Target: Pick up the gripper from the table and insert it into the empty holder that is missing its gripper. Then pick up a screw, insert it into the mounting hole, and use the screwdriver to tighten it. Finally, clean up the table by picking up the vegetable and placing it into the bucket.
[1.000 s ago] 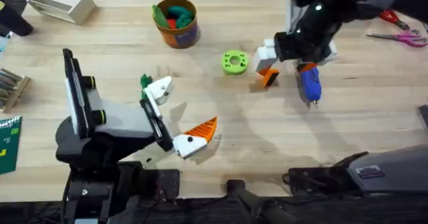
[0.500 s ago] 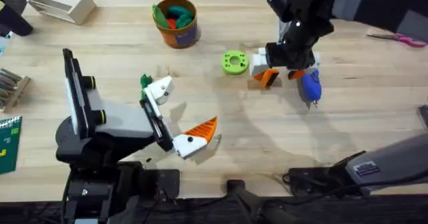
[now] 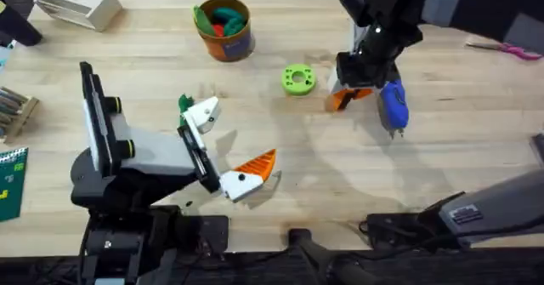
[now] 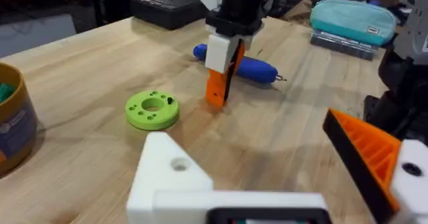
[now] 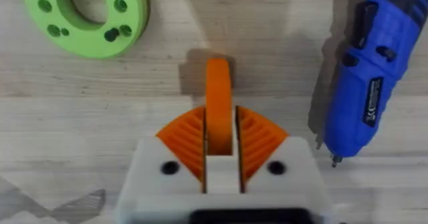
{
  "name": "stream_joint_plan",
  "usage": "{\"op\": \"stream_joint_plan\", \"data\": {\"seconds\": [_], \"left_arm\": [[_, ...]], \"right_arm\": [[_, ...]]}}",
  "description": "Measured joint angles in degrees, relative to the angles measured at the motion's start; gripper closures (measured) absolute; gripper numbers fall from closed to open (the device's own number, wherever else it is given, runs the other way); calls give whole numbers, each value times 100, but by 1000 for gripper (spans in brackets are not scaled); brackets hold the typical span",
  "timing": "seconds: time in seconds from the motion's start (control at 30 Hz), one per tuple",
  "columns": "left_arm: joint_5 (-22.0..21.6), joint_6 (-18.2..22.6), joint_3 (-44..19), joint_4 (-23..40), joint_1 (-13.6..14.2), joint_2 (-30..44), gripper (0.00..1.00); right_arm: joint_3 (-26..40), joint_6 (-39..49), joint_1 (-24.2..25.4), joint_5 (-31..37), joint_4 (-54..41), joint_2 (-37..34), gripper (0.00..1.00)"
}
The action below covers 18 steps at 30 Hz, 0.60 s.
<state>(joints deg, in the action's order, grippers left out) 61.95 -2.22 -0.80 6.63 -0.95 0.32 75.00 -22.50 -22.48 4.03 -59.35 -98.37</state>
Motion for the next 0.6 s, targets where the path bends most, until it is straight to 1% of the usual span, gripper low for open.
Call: {"op": "stream_joint_plan", "data": {"seconds": [0.03, 0.07, 0.1, 0.13, 0.43, 0.5, 0.6], "left_arm": [[0, 0, 0, 0, 0, -2, 15], [0, 0, 0, 0, 0, -1, 15], [1, 0, 0, 0, 0, 0, 15], [0, 0, 1, 0, 0, -2, 15], [0, 0, 0, 0, 0, -1, 15], [0, 0, 0, 0, 0, 0, 15], [2, 0, 0, 0, 0, -2, 15]], "right_arm": [[0, 4, 0, 0, 2, 0, 792], [0, 15, 0, 0, 4, 0, 890], [0, -6, 0, 6, 9, 0, 966], [0, -1, 0, 19, 11, 4, 981], [-2, -2, 0, 21, -25, 47, 982], [-2, -1, 0, 20, -37, 176, 983], [-2, 6, 2, 20, -39, 587, 983]]}}
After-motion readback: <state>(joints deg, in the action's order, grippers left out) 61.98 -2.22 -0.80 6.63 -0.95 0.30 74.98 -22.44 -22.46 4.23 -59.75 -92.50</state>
